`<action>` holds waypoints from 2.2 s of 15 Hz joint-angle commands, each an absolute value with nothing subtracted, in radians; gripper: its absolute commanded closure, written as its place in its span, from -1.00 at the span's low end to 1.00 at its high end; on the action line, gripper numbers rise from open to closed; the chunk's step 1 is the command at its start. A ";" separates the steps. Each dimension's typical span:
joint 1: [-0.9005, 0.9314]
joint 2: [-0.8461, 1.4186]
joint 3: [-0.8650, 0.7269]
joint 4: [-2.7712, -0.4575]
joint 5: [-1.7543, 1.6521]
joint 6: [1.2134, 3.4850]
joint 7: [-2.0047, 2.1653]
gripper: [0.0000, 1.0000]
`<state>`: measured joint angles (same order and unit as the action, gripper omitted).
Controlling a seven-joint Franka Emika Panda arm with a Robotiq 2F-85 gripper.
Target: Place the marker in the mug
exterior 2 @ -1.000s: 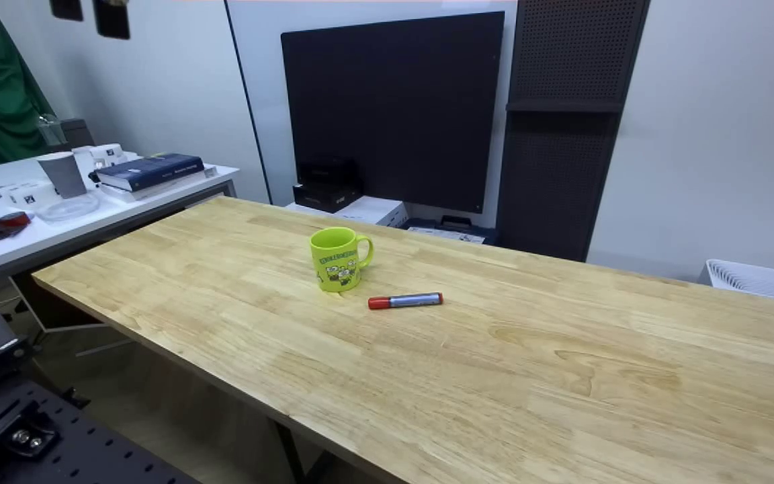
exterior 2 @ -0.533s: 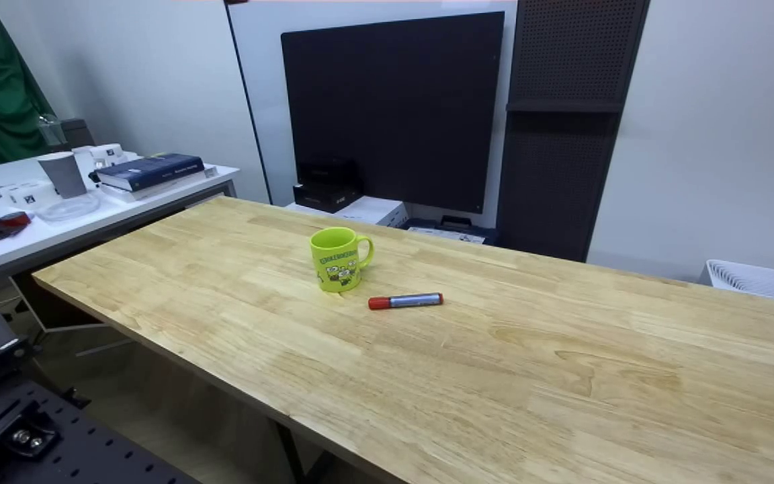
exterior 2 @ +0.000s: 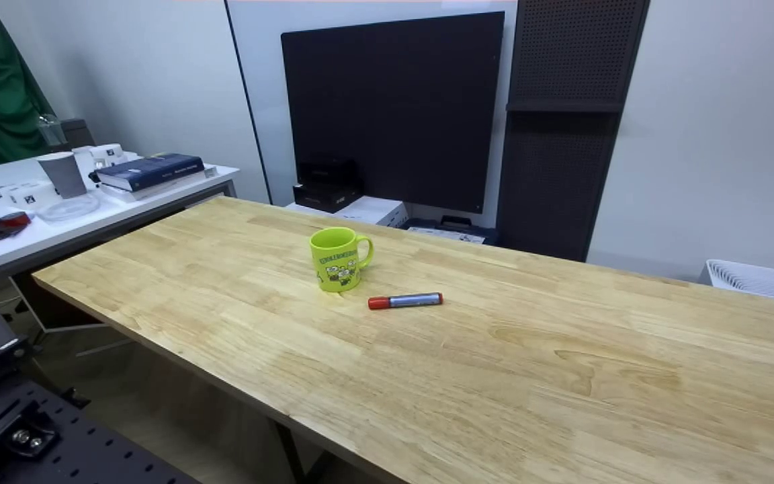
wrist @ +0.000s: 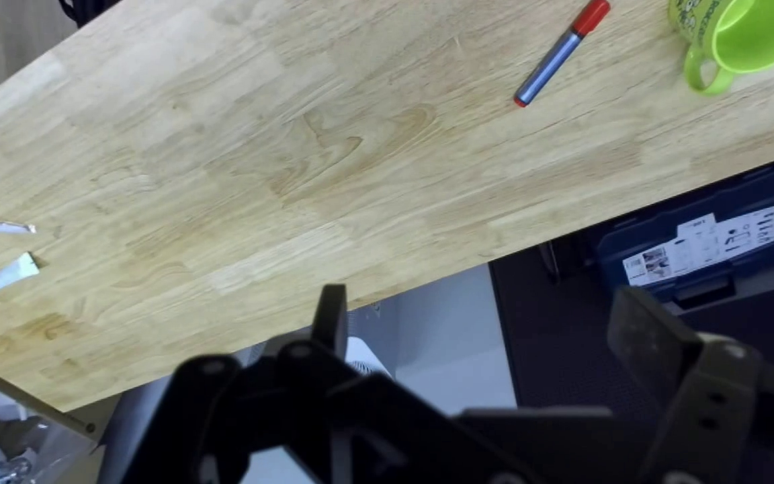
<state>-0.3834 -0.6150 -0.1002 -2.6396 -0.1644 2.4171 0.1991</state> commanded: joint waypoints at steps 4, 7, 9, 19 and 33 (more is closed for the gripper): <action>-0.466 -0.480 -0.033 -2.560 -0.264 2.450 0.363 -1.00; -0.510 -0.313 -0.017 -2.463 -0.324 2.477 0.468 -1.00; -0.490 -0.203 -0.030 -2.388 -0.328 2.484 0.510 -1.00; -0.300 -0.014 -0.139 -2.285 -0.201 2.534 0.456 -1.00; -0.148 0.463 -0.134 -2.011 0.092 2.729 0.464 -1.00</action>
